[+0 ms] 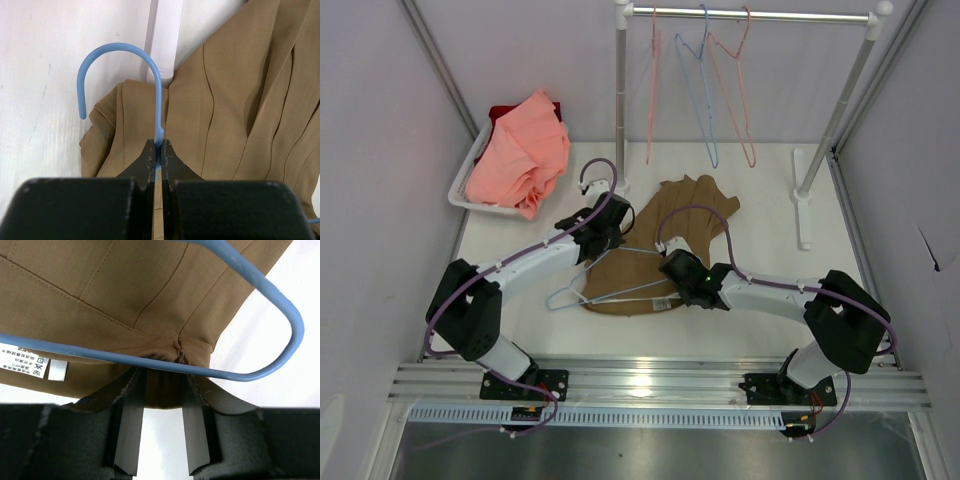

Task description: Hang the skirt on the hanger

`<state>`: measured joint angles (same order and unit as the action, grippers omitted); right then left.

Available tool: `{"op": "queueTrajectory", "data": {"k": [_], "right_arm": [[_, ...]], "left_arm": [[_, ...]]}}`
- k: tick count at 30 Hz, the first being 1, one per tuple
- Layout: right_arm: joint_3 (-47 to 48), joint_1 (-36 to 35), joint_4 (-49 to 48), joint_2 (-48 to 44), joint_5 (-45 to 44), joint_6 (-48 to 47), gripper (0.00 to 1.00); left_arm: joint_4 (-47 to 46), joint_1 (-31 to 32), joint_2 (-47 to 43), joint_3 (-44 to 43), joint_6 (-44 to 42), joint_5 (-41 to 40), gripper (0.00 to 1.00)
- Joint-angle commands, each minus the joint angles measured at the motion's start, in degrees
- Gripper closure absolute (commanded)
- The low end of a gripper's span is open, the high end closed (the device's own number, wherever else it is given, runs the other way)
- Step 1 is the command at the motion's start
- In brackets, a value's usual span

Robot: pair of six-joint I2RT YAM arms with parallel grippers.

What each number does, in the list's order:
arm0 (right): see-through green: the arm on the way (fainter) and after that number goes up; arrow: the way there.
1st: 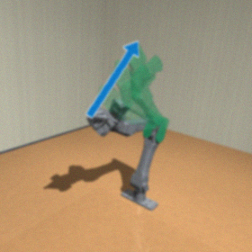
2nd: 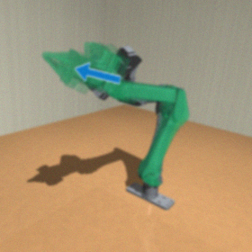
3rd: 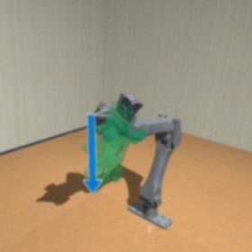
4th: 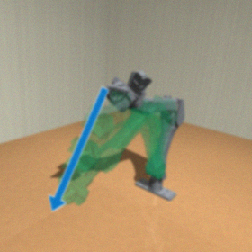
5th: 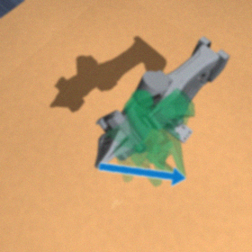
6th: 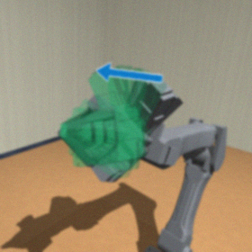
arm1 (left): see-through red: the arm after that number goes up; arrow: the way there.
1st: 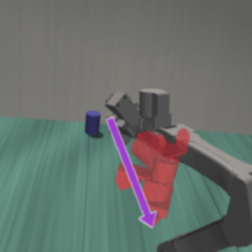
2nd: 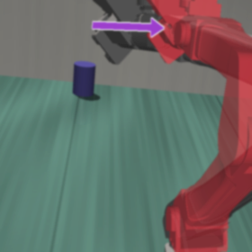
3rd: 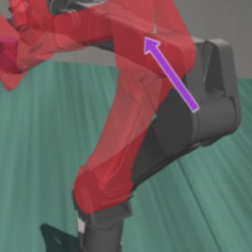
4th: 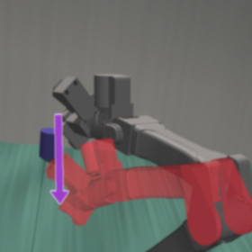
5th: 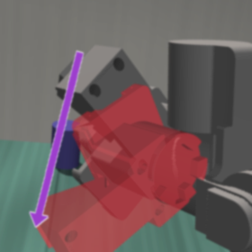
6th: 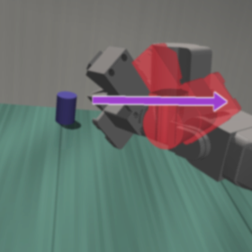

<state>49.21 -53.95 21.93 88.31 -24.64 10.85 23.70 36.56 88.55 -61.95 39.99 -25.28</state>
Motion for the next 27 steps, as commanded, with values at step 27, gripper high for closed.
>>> {"op": "queueTrajectory", "data": {"k": [27], "right_arm": [[3.6, 1.7, -0.6, -5.5, 2.6, 2.2, 1.0]], "left_arm": [[-1.3, -1.0, -0.5, -1.6, -2.0, 1.3, 1.0]]}}
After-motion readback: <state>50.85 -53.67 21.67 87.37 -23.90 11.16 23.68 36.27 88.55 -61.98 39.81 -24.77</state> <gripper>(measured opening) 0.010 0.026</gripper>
